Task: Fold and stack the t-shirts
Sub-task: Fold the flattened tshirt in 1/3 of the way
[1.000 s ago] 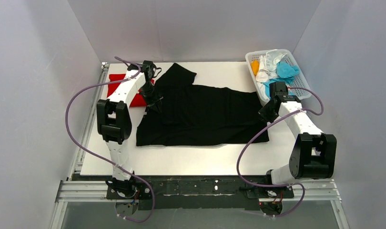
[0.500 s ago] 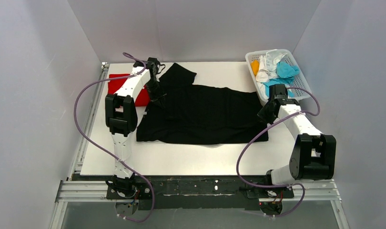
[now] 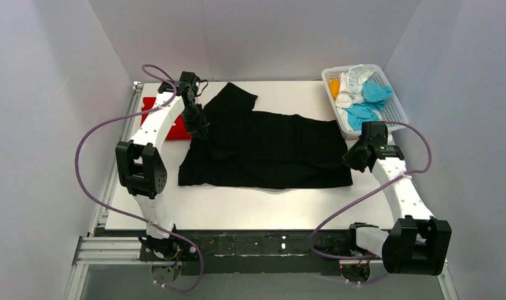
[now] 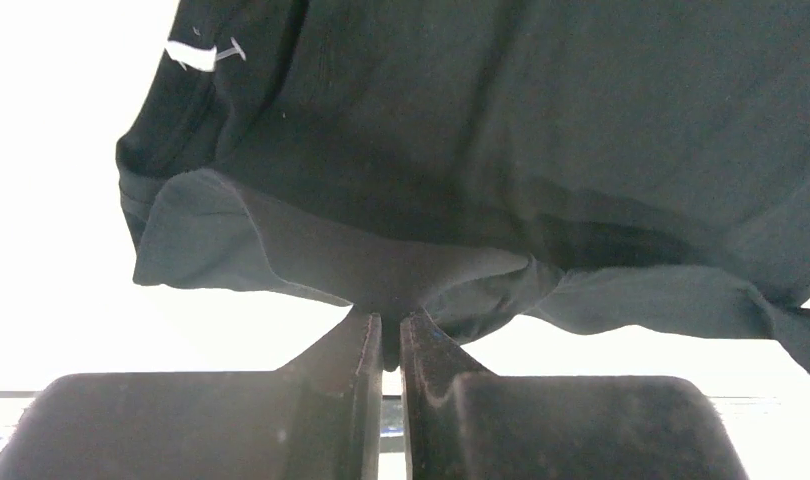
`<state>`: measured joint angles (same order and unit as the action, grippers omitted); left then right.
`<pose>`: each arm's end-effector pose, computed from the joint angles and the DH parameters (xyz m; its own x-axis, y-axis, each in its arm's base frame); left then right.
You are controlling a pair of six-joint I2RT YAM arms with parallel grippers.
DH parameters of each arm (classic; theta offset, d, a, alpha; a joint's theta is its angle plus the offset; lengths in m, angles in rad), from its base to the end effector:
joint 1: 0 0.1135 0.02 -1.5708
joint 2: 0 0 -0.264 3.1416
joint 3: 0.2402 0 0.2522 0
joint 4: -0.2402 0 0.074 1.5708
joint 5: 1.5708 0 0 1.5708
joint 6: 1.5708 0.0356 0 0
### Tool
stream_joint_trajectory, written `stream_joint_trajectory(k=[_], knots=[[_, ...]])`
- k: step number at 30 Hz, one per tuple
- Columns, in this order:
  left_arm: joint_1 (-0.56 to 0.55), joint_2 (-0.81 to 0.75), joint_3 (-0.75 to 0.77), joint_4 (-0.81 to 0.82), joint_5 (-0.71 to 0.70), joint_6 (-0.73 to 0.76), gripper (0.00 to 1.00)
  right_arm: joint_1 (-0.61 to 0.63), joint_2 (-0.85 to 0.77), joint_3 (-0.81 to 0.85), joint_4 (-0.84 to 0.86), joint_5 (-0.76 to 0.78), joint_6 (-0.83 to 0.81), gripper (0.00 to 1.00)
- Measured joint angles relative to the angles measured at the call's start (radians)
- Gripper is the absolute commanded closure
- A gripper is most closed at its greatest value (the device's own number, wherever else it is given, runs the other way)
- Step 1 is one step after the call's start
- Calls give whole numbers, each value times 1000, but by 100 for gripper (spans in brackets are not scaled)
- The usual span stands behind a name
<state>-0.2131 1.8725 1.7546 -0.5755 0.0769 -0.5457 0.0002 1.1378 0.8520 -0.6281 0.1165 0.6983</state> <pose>0.4226 -0.0942 0.3264 -0.6734 -0.3837 -0.6319 -0.0946 0.8924 -0.4411 0.2279 -0.0041 0.2550 -0.5610 0.6385 -0.5269 0.5633 0.7608 0.3221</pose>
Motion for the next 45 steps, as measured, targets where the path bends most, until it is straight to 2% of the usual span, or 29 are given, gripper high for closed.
stream_joint_trajectory(k=[7,9,10,11,12,13,14,15,18,21,24,28,31,34,40,45], knots=[[0,109,143,2,-10,12,98,0,73,2,5,3,-14,99],[0,177,190,10,-5,12,83,0,112,13,11,10,-14,99],[0,217,213,15,-2,13,80,0,134,22,13,14,-14,94],[0,250,234,17,0,14,73,0,163,37,13,26,-13,85],[0,286,258,17,0,18,61,0,194,58,13,41,-12,76],[0,335,296,16,0,19,36,0,222,80,13,55,-8,68],[0,372,326,15,0,23,6,0,245,104,8,67,-2,61],[0,399,349,13,-1,34,2,0,265,132,0,81,0,53],[0,463,436,-23,-3,32,2,0,284,198,-18,126,8,27],[0,431,435,-48,-10,37,2,0,257,225,-36,164,6,20],[0,285,286,-29,-11,35,2,0,208,220,-79,170,-3,17],[0,-74,-127,50,17,5,2,2,89,131,-61,79,-31,16],[3,-241,-325,91,50,-24,2,41,23,23,-2,-35,-44,16],[13,-238,-406,183,114,-61,2,105,56,-20,71,-109,-54,16],[70,-24,-499,449,237,-148,2,144,243,-28,282,-155,-76,16],[100,-46,-595,522,248,-177,2,119,289,-108,372,-171,-69,16]])
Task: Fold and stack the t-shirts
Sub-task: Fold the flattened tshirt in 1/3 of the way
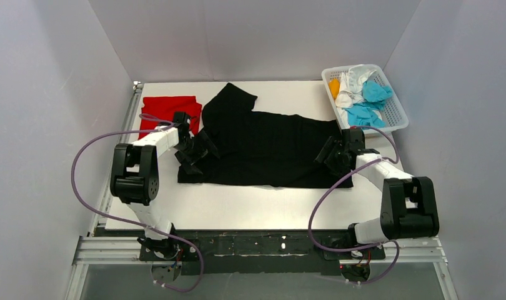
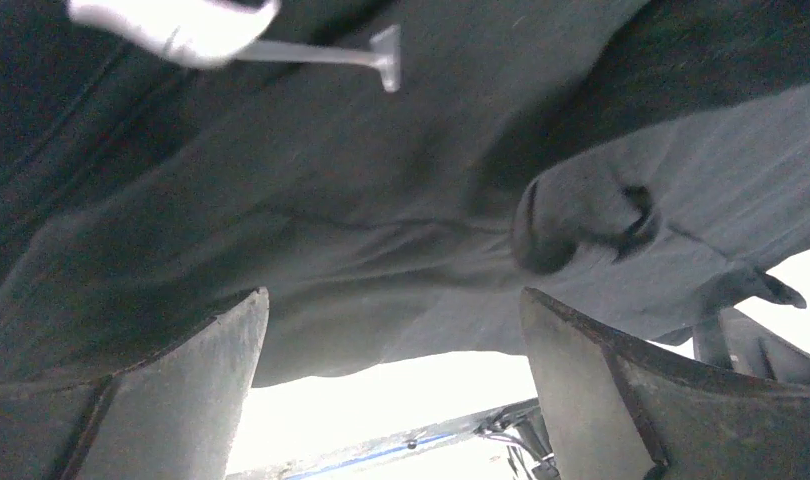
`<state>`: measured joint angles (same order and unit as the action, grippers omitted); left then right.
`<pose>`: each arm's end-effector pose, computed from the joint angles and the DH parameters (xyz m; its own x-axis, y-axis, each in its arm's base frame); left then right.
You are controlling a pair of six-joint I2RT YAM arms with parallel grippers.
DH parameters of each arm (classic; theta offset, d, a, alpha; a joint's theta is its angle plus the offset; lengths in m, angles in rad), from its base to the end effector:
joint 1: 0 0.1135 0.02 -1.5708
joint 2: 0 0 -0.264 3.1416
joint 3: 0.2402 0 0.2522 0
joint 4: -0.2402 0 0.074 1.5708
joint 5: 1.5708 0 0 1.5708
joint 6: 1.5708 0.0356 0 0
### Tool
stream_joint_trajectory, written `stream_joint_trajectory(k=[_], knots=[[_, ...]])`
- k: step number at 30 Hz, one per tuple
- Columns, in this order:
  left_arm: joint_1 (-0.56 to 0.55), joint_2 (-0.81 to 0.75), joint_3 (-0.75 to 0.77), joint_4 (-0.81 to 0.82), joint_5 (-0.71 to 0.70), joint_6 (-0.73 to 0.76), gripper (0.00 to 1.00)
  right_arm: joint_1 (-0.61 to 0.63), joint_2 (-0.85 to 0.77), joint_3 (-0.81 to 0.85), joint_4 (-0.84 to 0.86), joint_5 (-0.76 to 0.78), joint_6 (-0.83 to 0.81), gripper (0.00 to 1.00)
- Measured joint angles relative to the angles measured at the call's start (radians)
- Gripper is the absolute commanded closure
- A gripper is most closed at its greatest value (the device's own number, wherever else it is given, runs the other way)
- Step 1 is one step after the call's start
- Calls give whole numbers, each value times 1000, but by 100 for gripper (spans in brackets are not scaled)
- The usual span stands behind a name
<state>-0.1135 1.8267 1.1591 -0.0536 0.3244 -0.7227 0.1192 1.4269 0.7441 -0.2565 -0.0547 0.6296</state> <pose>0.3934 -0.0563 0.1932 -0.7204 -0.5489 -0.4241 -0.1750 0.7355 -0.6546 0.2725 0.0346 0.1783 -0.7365 0.5039 -0.4512 0.3500 0.8547 0.3833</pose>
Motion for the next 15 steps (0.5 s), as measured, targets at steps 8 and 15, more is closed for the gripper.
stream_joint_trajectory(k=[8,15], knots=[[39,-256,-289,56,-44,-38,2,-65,-188,-189,31,-55,43,15],[44,-436,-443,29,-82,-73,2,-72,-425,-298,-133,-90,98,14]])
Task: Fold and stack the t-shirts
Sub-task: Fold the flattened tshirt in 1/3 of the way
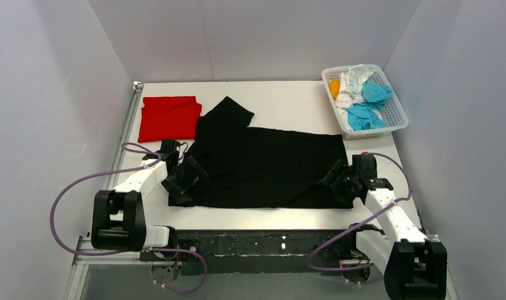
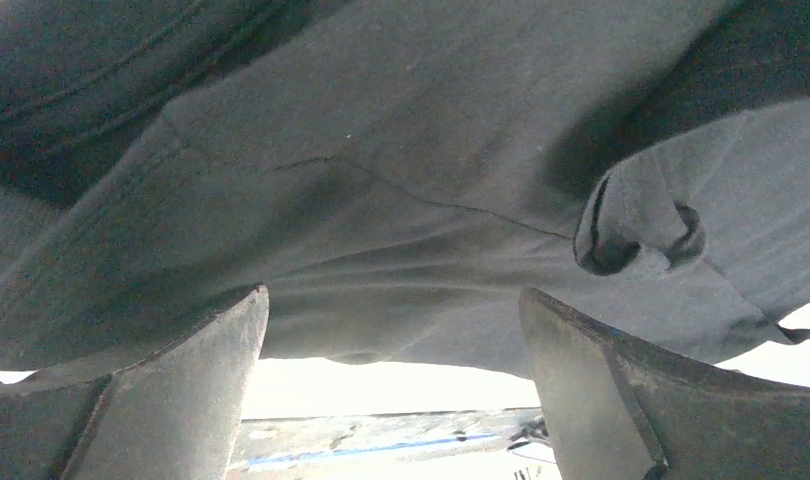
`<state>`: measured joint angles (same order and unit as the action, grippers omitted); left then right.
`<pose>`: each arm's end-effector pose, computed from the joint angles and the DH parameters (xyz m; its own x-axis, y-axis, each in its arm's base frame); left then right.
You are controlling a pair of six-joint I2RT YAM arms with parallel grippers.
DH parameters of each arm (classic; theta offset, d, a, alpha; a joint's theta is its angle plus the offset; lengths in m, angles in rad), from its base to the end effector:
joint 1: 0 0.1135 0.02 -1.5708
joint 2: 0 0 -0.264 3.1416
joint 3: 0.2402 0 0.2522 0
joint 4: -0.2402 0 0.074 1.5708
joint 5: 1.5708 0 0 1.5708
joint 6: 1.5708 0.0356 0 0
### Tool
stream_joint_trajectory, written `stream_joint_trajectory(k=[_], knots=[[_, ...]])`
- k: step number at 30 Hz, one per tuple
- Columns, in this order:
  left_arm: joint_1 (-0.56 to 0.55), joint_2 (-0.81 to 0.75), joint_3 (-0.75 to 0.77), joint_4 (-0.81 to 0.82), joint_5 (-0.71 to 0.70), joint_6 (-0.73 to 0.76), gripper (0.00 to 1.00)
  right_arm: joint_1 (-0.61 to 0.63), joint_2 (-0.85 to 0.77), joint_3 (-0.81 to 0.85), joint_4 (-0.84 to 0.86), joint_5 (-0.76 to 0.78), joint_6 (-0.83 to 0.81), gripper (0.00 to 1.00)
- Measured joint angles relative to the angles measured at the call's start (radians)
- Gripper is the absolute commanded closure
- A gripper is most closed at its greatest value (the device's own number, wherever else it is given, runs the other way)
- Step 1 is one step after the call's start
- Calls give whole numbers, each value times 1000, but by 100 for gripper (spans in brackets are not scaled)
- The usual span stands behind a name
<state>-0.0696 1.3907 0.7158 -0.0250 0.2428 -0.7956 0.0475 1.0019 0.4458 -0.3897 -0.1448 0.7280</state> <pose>0.2832 -0.0283 0.1971 -0.6290 -0.6512 -0.4247 -0.2833 0.7007 -0.6547 0.1810 0.0137 0.1690 -0.6921 0.6263 -0.3589 0.4410 0.7605 0.4767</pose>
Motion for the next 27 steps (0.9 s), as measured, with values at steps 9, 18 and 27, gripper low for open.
stream_joint_trajectory(k=[9,18,27], knots=[[1,-305,-137,-238,-98,-28,2,0,-196,-20,-311,-17,52,16],[0,-410,-63,-334,-50,-18,2,0,-380,101,-415,-23,4,14],[-28,-19,145,-138,58,-7,2,0,-212,140,-268,-104,-43,14]])
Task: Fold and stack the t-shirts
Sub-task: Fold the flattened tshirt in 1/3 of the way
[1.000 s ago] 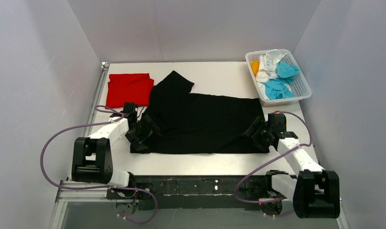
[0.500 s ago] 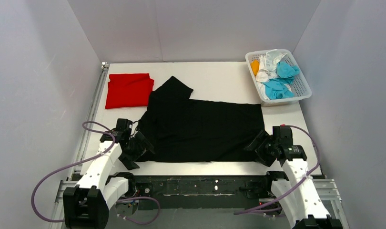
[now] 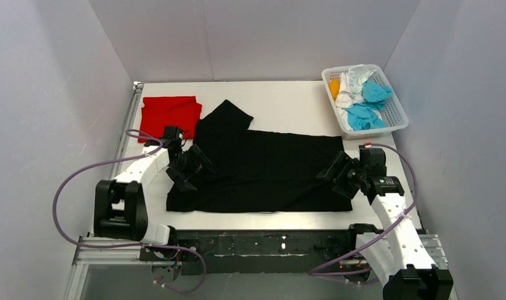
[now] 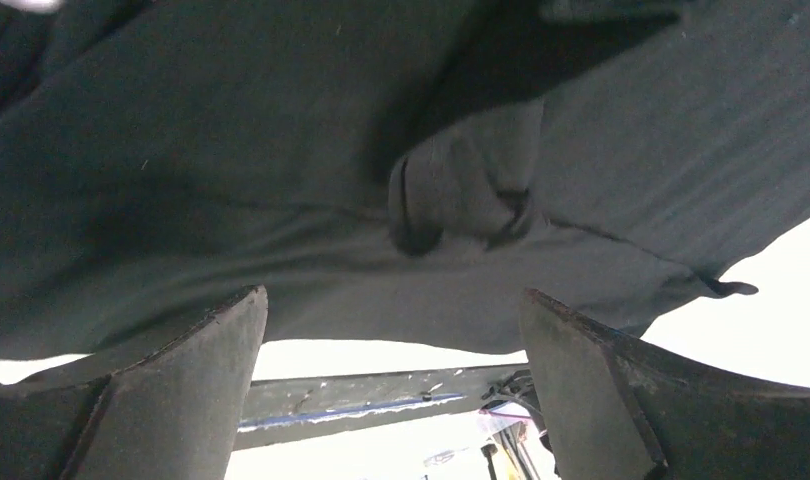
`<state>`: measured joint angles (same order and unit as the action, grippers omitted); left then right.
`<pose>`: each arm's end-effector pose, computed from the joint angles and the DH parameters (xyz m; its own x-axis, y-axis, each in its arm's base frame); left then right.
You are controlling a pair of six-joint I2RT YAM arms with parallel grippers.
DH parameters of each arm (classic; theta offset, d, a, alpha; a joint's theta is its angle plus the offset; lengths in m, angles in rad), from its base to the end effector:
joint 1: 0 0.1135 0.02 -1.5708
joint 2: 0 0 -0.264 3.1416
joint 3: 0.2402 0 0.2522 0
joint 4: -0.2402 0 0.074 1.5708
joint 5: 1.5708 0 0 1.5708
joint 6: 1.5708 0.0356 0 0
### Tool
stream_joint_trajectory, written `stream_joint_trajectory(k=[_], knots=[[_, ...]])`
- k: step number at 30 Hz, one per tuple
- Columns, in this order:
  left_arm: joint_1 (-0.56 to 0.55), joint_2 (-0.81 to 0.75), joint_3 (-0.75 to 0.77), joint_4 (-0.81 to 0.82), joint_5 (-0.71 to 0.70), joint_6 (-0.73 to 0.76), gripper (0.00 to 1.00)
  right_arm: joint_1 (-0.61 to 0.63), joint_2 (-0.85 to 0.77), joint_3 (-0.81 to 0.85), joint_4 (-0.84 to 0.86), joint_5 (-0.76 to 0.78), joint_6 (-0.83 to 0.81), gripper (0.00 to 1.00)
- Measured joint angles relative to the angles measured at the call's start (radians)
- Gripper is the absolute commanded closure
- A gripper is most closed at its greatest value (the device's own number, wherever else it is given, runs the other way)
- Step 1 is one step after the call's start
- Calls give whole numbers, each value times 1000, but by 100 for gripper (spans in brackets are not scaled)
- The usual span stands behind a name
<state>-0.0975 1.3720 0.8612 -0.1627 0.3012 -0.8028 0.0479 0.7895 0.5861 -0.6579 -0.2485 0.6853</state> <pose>0.2929 -0.0393 0.2375 -0.6641 -0.6252 -0.4099 -0.2216 0.6883 -0.6908 0.1562 0.0163 0.2279 -0.7174 0.5798 -0.3863 0.3198 0.7666 0.5568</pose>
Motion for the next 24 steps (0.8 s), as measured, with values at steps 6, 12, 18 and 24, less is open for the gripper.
stream_joint_trajectory(k=[6,12,18,24], knots=[[-26,177,24,100,21,-5,2,0,40,9,35,-5,-13,14],[-72,231,89,145,21,-14,2,0,29,18,31,26,-23,14],[-97,348,184,165,19,-20,2,0,-11,18,31,48,-26,14],[-117,486,359,166,34,-35,2,0,-12,29,1,82,-50,14]])
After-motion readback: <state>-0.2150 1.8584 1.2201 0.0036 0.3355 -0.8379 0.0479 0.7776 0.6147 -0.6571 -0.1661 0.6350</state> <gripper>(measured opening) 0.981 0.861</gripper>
